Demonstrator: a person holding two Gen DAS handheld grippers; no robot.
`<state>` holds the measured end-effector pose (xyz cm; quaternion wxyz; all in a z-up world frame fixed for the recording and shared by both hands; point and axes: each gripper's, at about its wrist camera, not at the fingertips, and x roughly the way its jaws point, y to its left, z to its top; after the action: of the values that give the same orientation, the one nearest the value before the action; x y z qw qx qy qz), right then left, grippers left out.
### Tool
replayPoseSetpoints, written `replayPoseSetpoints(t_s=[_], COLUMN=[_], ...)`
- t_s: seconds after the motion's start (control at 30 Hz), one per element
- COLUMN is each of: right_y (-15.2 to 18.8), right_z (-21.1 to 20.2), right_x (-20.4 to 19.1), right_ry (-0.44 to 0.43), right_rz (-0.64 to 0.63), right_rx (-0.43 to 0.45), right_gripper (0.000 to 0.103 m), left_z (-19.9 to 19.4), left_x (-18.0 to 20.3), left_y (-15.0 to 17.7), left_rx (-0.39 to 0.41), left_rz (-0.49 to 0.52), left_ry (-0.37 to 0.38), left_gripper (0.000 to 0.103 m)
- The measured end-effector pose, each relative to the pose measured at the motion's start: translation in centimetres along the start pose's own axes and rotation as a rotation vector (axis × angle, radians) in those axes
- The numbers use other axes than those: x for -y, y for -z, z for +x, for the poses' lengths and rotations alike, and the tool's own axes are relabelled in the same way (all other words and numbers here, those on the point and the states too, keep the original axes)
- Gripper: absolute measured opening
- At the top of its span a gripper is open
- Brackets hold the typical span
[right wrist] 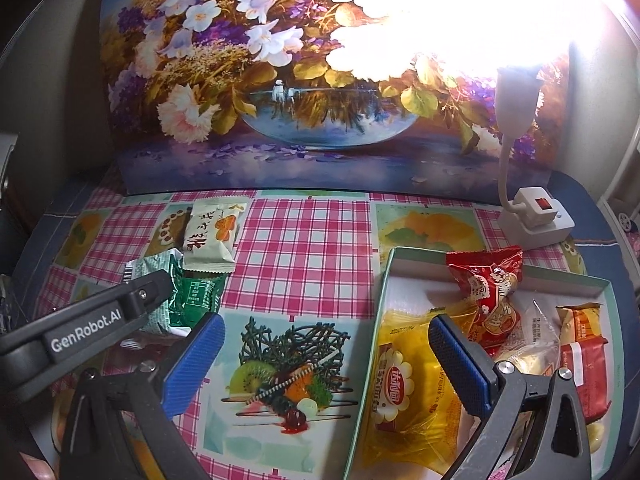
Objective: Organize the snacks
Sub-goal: 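Grasp the silver-green snack pack with the left tool and lift it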
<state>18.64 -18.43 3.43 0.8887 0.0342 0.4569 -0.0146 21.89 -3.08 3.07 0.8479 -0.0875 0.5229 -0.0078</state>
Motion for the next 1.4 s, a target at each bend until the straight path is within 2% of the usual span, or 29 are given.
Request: replayPoseSetpoints(t_s=[0.3, 0.33, 0.37, 0.47, 0.67, 0.8, 0.83, 0.9, 0.93, 0.97, 1.07, 1.4], right_y=[-0.2, -0.2, -0.2, -0.2, -0.1, 0.0, 0.0, 0.0, 0.0, 0.0, 0.0, -0.2], right_z=[-0.4, -0.5, -0.6, -0.7, -0.5, -0.3, -0.3, -0.3, -0.3, -0.3, -0.3, -0.5], right_x=[-0.3, -0.3, -0.4, -0.6, -0.9, -1.0, -1.1, -1.2, -1.2, -1.2, -1.0, 0.1], right_ry=[0.006, 0.006, 0.007, 0.01, 0.011, 0.015, 0.016, 0.017, 0.016, 0.017, 0.018, 0.038], right_rz=[-0.006, -0.006, -0.007, -0.014, -0.023, -0.025, -0.029, -0.03, -0.031, -0.031, -0.027, -0.011], right_rx=[0.013, 0.015, 0.018, 0.021, 0.015, 0.012, 0.012, 0.013, 0.014, 0.015, 0.015, 0.015], right_gripper=[0.103, 0.103, 0.103, 0.103, 0.103, 0.103, 0.103, 0.103, 0.103, 0.103, 0.103, 0.103], left_z=[-0.8, -0.9, -1.1, -1.5, -1.0, -1.0, -1.0, -1.0, -0.9, -0.9, -1.0, 0.8], left_x=[-0.8, -0.9, -1.0, -1.4, -1.9, -2.6, -2.7, -2.8, -2.8, -2.8, -2.4, 0.3], left_y=[-0.2, -0.3, -0.4, -0.6, -0.6, -0.8, -0.8, -0.8, -0.8, -0.8, -0.9, -0.4], left_rx=[0.01, 0.012, 0.016, 0.024, 0.006, 0.003, 0.003, 0.003, 0.001, 0.0, 0.006, -0.029], left_rz=[-0.028, -0.032, -0.037, -0.047, -0.072, -0.109, -0.114, -0.113, -0.111, -0.11, -0.102, 0.004], left_ry=[0.023, 0.024, 0.027, 0.047, 0.046, 0.079, 0.078, 0.072, 0.069, 0.077, 0.108, 0.044], left_gripper=[0.042, 0.037, 0.022, 0.014, 0.014, 0.014, 0.016, 0.028, 0.048, 0.059, 0.059, 0.059])
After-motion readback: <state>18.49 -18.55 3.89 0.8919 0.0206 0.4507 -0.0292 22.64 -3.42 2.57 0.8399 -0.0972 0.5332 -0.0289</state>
